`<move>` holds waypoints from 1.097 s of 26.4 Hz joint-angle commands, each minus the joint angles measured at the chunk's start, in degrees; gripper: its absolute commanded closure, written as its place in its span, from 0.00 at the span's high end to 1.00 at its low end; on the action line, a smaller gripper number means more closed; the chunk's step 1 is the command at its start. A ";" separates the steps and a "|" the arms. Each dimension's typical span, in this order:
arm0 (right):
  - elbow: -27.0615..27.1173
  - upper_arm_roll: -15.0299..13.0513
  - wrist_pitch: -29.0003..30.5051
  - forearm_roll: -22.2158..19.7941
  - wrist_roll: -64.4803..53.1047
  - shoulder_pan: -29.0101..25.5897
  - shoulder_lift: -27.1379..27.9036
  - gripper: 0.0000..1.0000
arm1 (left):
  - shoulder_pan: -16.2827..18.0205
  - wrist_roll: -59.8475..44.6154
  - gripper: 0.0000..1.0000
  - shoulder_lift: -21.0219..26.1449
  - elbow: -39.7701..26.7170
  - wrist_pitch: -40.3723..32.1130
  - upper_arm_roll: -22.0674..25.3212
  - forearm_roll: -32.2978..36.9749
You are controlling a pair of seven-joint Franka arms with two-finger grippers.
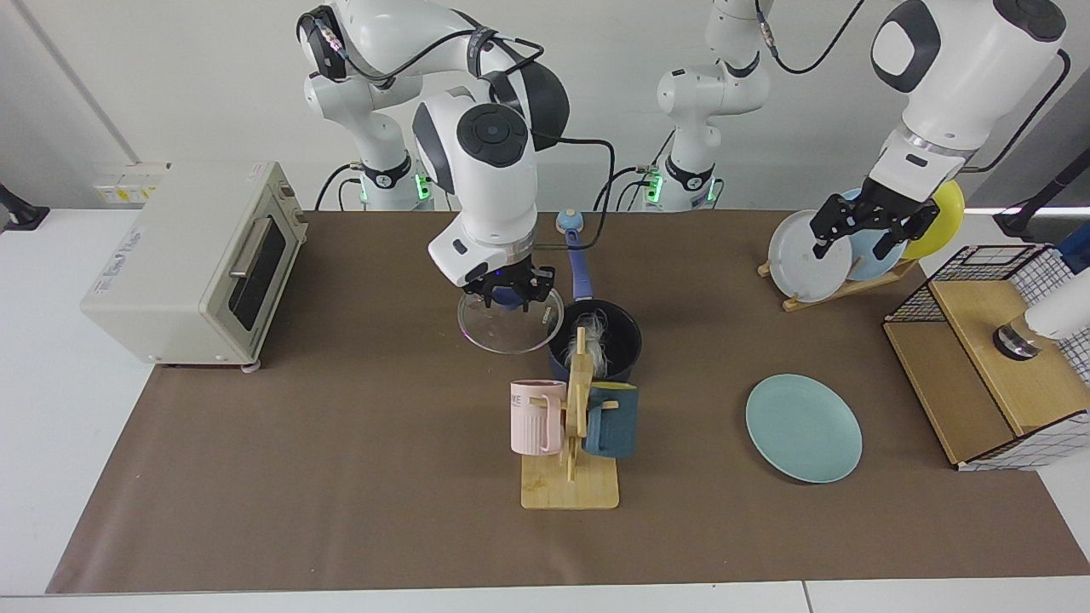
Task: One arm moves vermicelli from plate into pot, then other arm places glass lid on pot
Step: 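Lift the glass lid with the right gripper and carry it over the pot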
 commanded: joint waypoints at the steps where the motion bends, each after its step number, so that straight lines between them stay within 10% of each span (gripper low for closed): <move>1: 9.02 -0.17 0.23 1.72 1.83 1.41 7.28 0.00 | -0.50 -0.09 1.00 -1.54 -1.84 0.85 0.03 1.08; 29: 10.88 0.80 6.38 4.70 7.90 8.27 13.54 0.00 | -0.41 -0.09 1.00 -1.62 -1.66 0.85 0.03 1.16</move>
